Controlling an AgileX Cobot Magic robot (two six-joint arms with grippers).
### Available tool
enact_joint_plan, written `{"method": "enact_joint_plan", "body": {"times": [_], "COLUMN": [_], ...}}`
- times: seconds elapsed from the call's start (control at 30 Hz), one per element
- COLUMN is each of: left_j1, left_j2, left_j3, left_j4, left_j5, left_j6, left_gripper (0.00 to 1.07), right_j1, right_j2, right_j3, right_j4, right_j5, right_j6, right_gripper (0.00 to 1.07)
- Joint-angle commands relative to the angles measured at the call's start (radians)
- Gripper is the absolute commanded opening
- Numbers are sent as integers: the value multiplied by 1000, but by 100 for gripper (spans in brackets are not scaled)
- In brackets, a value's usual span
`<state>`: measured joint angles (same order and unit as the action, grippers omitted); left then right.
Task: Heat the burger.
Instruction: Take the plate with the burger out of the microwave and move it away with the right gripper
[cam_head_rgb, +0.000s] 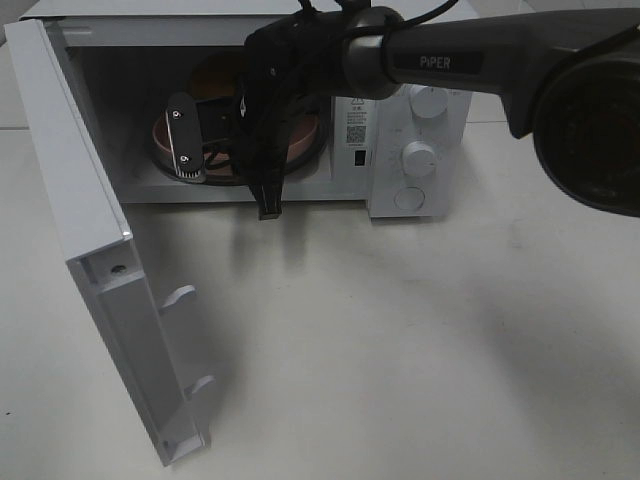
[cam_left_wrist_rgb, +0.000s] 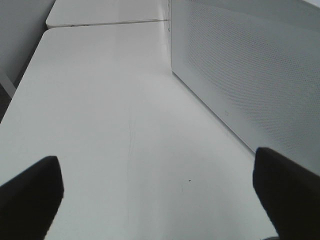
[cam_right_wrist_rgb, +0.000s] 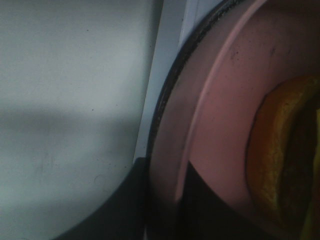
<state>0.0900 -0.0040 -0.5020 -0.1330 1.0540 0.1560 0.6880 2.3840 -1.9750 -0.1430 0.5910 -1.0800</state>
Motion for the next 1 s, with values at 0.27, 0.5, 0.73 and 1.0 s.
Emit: {"method": "enact_joint_plan", "body": {"times": [0.27, 0.5, 0.73, 1.0], "left_j1": [4, 4, 4, 4], "left_j2": [-20, -20, -20, -20], "left_j3": [3, 3, 3, 3], "left_j4": [-8, -8, -8, -8], "left_j5": [-13, -13, -13, -13], "left_j6": [-2, -1, -1, -2], "left_gripper": [98, 98, 98, 98], "right_j1": [14, 11, 11, 11], "right_j2": [-89, -176, -227, -306], "right_j3": [170, 302, 399, 537], "right_j4": [-29, -39, -39, -32], "right_j5": [-40, -185, -282, -434], "right_j6": [-64, -115, -124, -155], "right_gripper": [0, 0, 0, 0]}}
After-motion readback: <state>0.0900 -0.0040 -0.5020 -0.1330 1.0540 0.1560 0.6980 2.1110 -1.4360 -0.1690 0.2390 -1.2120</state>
